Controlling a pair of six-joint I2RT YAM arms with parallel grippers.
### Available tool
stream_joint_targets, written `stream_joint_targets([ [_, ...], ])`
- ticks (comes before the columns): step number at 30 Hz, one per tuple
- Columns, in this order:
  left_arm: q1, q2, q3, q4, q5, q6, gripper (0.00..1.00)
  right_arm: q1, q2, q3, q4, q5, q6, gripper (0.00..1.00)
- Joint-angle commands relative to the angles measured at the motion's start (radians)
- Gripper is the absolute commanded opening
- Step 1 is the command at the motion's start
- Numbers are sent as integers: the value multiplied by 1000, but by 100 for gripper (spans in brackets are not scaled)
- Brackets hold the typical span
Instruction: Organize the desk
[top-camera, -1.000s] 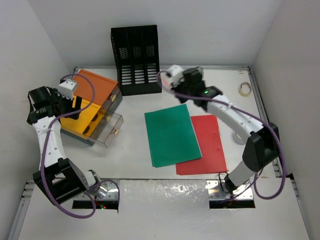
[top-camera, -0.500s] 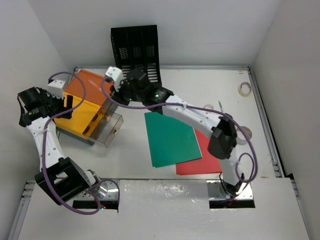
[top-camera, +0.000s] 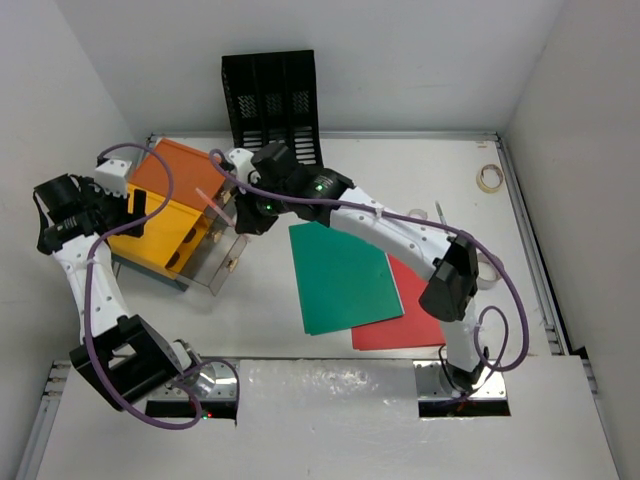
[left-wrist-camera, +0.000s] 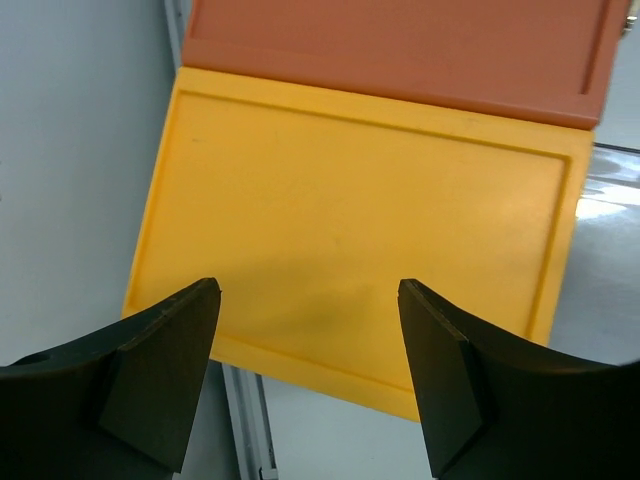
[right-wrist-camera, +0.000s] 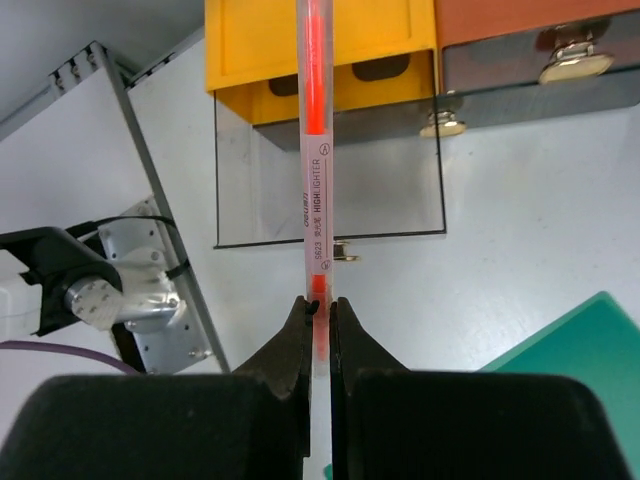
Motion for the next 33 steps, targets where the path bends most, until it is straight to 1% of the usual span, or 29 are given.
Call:
stream_joint_targets([
  [1, 7, -52, 44, -33, 119, 68, 70, 1, 24, 8, -17, -49, 68, 0],
  [2, 7, -87, 44, -48, 203, 87, 70, 1, -6, -26, 14, -47, 82, 0],
  [4, 5, -130, 47, -116, 309, 110, 70, 1, -78, -149, 132, -21, 91, 0],
  [5, 4, -130, 78, -160, 420, 116, 71, 1, -104, -195, 178, -7, 100, 0],
  [6, -1, -124, 98, -218, 472, 151, 71, 1, -132, -277, 216, 6, 104, 0],
  [7, -3, -115, 122, -345, 513, 186, 71, 1, -157, -310, 273, 20, 107, 0],
  [8, -6, -92, 142, -417, 558, 240, 71, 1, -176, -337, 291, 48, 108, 0],
  [9, -6, -83, 175, -506, 631, 441, 71, 1, -207, -358, 307, 51, 113, 0],
  [10, -7, -90, 179, -665, 651, 572, 70, -1, -213, -377, 311, 53, 114, 0],
  [12, -7, -147, 115, -665, 630, 739, 69, -1, -223, -372, 298, 48, 111, 0],
  [13, -9, -231, 85, -647, 616, 819, 69, -1, -221, -365, 269, 46, 108, 0],
  [14, -7, -280, 11, -607, 587, 894, 69, -1, -220, -359, 255, 51, 102, 0],
  [15, -9, -337, -24, -505, 580, 930, 70, -1, -217, -350, 246, 53, 101, 0],
  [16, -7, -394, -43, -530, 575, 1040, 71, -1, -217, -349, 235, 53, 99, 0],
  [18, -7, -384, -9, -666, 566, 1375, 75, -1, -215, -345, 244, 34, 113, 0],
  [20, -9, -396, 12, -667, 601, 1508, 77, -1, -215, -345, 259, 14, 136, 0],
  [24, -7, -402, 49, -667, 687, 1587, 79, -1, -230, -391, 363, -16, 183, 0],
  [28, -9, -400, -3, -651, 704, 1703, 79, 1, -201, -350, 425, -76, 245, 0],
  [29, -6, -399, -24, -542, 696, 1600, 79, 1, -178, -332, 425, -85, 261, 0],
  [30, -6, -406, -32, -419, 695, 1450, 78, 1, -169, -304, 419, -90, 265, 0],
  [31, -4, -411, -43, -244, 682, 1220, 76, 1, -164, -298, 417, -89, 268, 0],
  [32, -4, -414, -86, -57, 608, 750, 69, 1, -163, -299, 416, -78, 265, 0],
  [33, -7, -416, -115, 339, 536, 538, 66, 1, -166, -312, 414, -66, 260, 0],
])
